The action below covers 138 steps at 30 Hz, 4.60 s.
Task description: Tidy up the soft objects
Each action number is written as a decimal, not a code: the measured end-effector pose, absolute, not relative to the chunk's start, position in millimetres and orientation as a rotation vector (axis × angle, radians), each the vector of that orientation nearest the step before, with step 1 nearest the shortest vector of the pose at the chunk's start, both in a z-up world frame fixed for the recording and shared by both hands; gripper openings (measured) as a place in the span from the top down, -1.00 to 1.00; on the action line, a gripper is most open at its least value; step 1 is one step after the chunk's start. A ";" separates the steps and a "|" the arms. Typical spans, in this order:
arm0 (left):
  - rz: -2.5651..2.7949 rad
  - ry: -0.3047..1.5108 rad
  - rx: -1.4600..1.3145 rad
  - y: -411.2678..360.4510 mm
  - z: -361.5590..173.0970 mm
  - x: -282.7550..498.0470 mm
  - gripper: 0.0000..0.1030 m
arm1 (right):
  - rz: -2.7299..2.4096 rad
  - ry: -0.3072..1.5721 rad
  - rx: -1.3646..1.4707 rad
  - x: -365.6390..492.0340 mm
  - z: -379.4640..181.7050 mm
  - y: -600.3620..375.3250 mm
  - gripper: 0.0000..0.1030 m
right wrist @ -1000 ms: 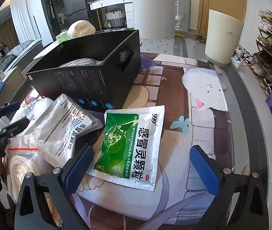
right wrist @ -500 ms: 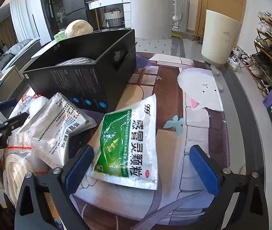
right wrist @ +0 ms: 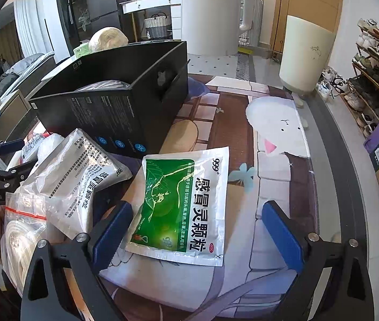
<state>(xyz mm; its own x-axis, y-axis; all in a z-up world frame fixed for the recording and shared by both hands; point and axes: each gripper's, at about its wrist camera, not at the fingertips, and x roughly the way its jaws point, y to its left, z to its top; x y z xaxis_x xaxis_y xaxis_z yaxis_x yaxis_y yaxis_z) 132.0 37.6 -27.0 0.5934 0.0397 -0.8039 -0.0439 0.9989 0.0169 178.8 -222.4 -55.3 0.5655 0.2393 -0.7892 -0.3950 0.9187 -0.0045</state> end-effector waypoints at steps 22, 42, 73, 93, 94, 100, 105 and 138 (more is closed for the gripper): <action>0.013 0.914 -0.016 37.9 -26.5 128.2 -0.50 | 0.397 0.845 -0.176 163.7 -49.7 -232.5 0.11; -0.048 0.803 -0.026 28.0 -9.0 93.9 0.11 | 0.396 0.791 -0.204 133.1 -40.0 -229.7 0.38; -0.083 0.585 -0.045 22.2 51.9 82.4 0.11 | 0.501 0.494 -0.172 110.4 32.0 -202.8 0.38; -0.131 0.574 -0.016 11.7 59.7 129.8 0.11 | 0.549 0.497 -0.199 144.6 32.4 -176.4 0.38; -0.133 0.576 -0.014 10.9 59.4 132.1 0.11 | 0.551 0.499 -0.201 145.7 32.5 -175.4 0.38; -0.141 0.584 -0.012 8.5 58.7 143.2 0.11 | 0.562 0.509 -0.213 156.8 32.5 -169.4 0.38; -0.140 0.590 -0.003 7.1 57.5 152.2 0.11 | 0.571 0.520 -0.224 164.9 32.1 -164.6 0.38; -0.147 0.668 -0.005 9.7 36.5 202.8 0.10 | 0.611 0.640 -0.314 221.1 10.0 -128.9 0.38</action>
<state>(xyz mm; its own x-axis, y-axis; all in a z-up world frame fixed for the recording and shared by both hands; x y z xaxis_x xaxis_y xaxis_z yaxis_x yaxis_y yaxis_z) 202.8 9.7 36.5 0.7751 -0.1368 -0.6168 0.1339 0.9897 -0.0512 221.1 -128.9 10.0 0.6359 0.4320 -0.6395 -0.6188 0.7807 -0.0879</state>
